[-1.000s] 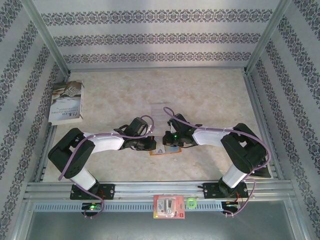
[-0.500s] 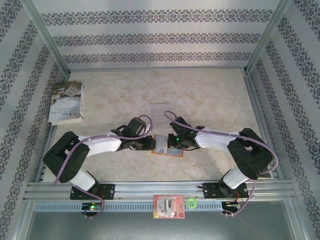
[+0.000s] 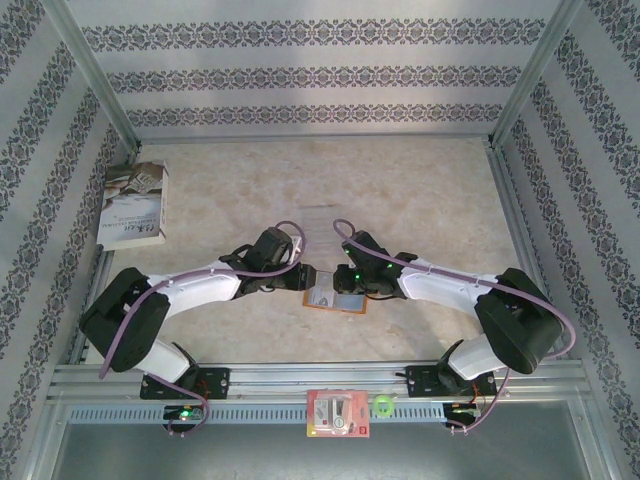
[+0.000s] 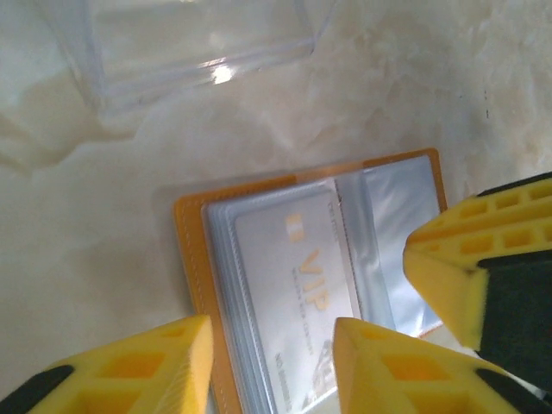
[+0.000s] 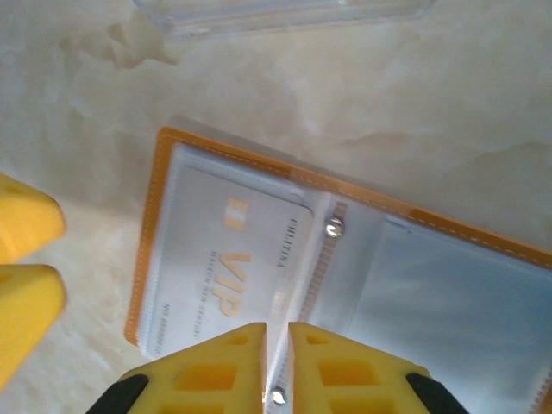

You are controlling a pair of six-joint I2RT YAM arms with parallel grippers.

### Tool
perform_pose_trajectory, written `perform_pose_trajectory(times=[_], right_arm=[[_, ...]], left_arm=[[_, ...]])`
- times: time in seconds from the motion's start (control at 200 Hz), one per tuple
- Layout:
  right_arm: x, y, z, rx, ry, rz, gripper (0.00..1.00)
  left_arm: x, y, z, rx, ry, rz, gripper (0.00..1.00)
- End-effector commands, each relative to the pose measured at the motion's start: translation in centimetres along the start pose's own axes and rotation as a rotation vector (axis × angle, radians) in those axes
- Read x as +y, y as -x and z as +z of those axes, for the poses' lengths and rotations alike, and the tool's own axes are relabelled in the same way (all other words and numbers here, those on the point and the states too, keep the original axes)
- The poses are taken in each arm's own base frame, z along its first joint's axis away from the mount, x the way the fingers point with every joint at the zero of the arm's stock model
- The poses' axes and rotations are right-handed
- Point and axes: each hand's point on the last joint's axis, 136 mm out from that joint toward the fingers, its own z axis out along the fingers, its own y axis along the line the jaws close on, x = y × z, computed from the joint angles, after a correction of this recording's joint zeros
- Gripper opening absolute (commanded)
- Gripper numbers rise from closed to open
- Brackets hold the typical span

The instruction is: Take the credit cards out of the card holder

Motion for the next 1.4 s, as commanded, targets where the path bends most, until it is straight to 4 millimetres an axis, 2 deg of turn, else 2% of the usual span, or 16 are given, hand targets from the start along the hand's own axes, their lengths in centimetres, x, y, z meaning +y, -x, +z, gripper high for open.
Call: perform_pose_trajectory(times=[0.0, 0.1, 0.21, 0.29, 0.49, 0.749, 0.929, 1.039, 1.194, 1.284, 1.394], right_arm=[[-3.1, -0.5, 0.0, 0.020, -0.137, 0.037, 0.13], [-5.0, -0.5, -0.5, -0.010, -0.215, 0.037, 0.12], [-5.8, -0.6, -0.4, -0.011, -0.241, 0.023, 0.15], [-5.7, -0.6, 0.4, 0.008, -0.229, 0.003, 0.15], [-3.2, 0.1, 2.1, 0.035, -0.124, -0.071, 0.15], [-3.2, 0.1, 2.4, 0.046, -0.135, -0.082, 0.14], [-4.0, -0.2, 1.5, 0.036, -0.167, -0.074, 0.15], [-4.6, -0.2, 0.4, 0.009, -0.191, -0.061, 0.17], [-4.8, 0.2, -1.4, -0.064, -0.188, -0.040, 0.23], [-3.9, 1.0, -2.5, -0.124, -0.139, -0.040, 0.29], [-1.5, 1.5, -3.2, -0.145, -0.022, -0.045, 0.34]], left_arm=[[-0.2, 0.3, 0.5, -0.009, 0.015, 0.073, 0.46], [0.0, -0.1, 0.9, 0.004, 0.024, 0.077, 0.49], [0.0, -0.5, 1.2, 0.013, 0.019, 0.080, 0.53], [0.1, -0.8, 1.6, 0.023, 0.016, 0.082, 0.56], [-0.1, -1.6, 2.7, 0.053, -0.001, 0.084, 0.57], [-0.1, -2.6, 3.5, 0.085, -0.003, 0.075, 0.55], [0.2, -3.2, 4.1, 0.115, 0.056, 0.111, 0.55], [0.3, -3.0, 3.6, 0.086, 0.086, 0.134, 0.55], [-0.9, -2.1, 2.9, 0.038, 0.088, 0.179, 0.56], [-1.5, -2.0, 3.0, 0.034, 0.098, 0.209, 0.57], [-1.2, -2.2, 3.4, 0.046, 0.120, 0.205, 0.57]])
